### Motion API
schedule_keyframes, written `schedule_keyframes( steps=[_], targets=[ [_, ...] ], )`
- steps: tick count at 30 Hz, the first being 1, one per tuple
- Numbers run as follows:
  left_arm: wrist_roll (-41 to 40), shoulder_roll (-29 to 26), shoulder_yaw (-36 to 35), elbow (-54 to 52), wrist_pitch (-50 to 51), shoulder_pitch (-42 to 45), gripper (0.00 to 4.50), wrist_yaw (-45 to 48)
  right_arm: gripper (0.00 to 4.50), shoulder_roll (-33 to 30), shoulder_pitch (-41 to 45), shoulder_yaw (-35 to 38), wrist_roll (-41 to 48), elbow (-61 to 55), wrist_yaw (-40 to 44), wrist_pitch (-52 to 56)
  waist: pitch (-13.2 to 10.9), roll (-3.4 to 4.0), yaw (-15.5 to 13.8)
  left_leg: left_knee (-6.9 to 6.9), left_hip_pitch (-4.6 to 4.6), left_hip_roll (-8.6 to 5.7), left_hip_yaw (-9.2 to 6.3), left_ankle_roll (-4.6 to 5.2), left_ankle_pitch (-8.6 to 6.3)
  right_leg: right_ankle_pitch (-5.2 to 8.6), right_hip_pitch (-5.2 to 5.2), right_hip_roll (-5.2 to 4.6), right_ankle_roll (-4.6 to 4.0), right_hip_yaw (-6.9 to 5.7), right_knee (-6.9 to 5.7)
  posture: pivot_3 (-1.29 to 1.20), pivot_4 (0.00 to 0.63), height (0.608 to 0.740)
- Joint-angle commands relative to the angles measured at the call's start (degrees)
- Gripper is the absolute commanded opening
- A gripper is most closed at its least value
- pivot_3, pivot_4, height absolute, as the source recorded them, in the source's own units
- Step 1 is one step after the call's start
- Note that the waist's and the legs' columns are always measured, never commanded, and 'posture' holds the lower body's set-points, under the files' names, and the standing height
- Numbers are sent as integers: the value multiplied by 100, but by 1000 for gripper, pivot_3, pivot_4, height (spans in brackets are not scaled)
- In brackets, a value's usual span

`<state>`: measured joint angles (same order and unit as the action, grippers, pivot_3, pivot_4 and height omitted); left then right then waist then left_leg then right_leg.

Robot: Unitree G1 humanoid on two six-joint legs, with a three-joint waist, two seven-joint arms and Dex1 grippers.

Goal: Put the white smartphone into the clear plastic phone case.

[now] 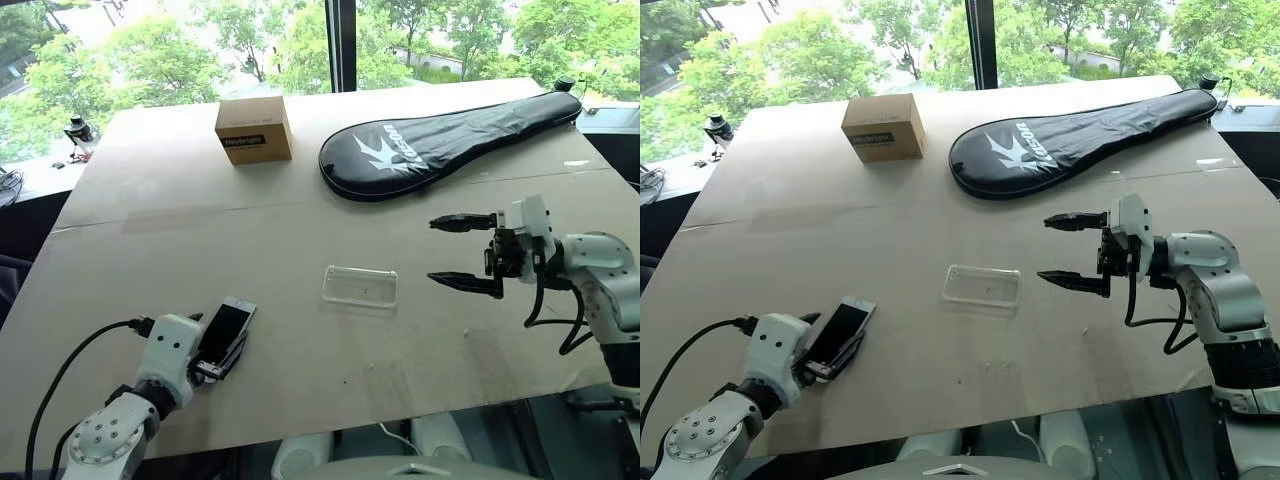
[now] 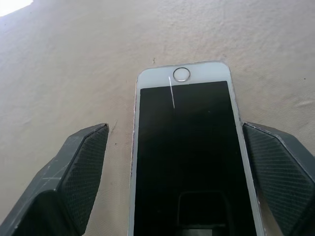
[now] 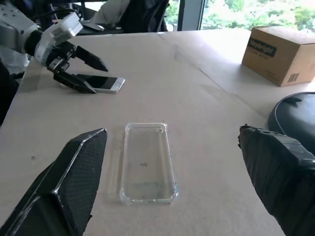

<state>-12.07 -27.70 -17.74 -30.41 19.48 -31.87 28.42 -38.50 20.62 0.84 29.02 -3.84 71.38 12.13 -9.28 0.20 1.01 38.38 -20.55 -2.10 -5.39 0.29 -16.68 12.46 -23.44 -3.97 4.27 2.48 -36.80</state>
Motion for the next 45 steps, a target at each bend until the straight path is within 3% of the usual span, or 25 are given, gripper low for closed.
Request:
schedule_keyframes(
  steps=[1, 4, 12, 13, 19, 22, 30, 40, 45],
  targets=[
    [108, 3, 157, 523, 329, -114, 4406, -29, 4500, -122, 5, 302, -301, 432, -257, -310, 6, 3, 0, 0, 3, 0, 5, 1, -1, 1, 1, 0, -1, 4, 0, 0, 150, 740],
    [49, 53, 212, 478, 413, -49, 3567, -60, 4500, -185, -59, 384, -377, 775, -248, -465, 9, 7, -5, -1, 6, 0, 5, 2, -1, 3, 2, 0, -5, 3, 0, 0, 150, 740],
    [-166, 194, 131, 453, 635, -34, 241, -217, 4500, -162, -183, 439, -446, 838, -417, -513, 29, 43, 23, -15, 50, 26, 22, 2, -1, 23, 26, 31, 0, 19, -4, 0, 150, 740],
    [-159, 188, 134, 463, 627, -28, 27, -224, 4500, -146, -225, 426, -445, 760, -452, -496, 29, 42, 27, -18, 66, 32, 26, 2, -1, 25, 38, 36, 0, 19, -4, 0, 150, 740],
    [-389, 288, -20, 645, 406, 275, 27, -251, 4500, -78, -152, 412, -530, 984, -504, -721, 28, 41, 81, -16, 82, 36, 27, 2, -1, 25, 59, 41, 0, 20, -3, 0, 150, 740],
    [-616, 467, -255, 664, 48, 384, 714, -227, 4500, -96, -100, 414, -594, 1163, -454, -873, 21, 29, 117, -14, 82, 36, 28, 2, -1, 25, 59, 40, 1, 20, -2, 0, 150, 740],
    [-784, 706, -723, 988, -335, 569, 4299, -411, 4500, -160, -198, 478, -543, 1060, -432, -889, -18, -35, 91, -17, 65, 34, 21, 1, -4, 9, 50, 29, -23, 14, 12, 0, 150, 740],
    [-675, 437, -288, 1446, 39, 130, 4439, -78, 4500, -243, -338, 484, -544, 901, -483, -877, -12, -21, 134, -37, 74, 37, 28, 6, -7, 24, 51, 30, 0, 22, 25, 0, 150, 740],
    [-379, 28, 71, 1343, -459, -52, 4439, 380, 4500, -254, -363, 459, -590, 880, -492, -911, 12, 24, 123, -39, 75, 35, 30, 9, -9, 26, 52, 27, 2, 32, 31, 0, 150, 740]
  ],
)
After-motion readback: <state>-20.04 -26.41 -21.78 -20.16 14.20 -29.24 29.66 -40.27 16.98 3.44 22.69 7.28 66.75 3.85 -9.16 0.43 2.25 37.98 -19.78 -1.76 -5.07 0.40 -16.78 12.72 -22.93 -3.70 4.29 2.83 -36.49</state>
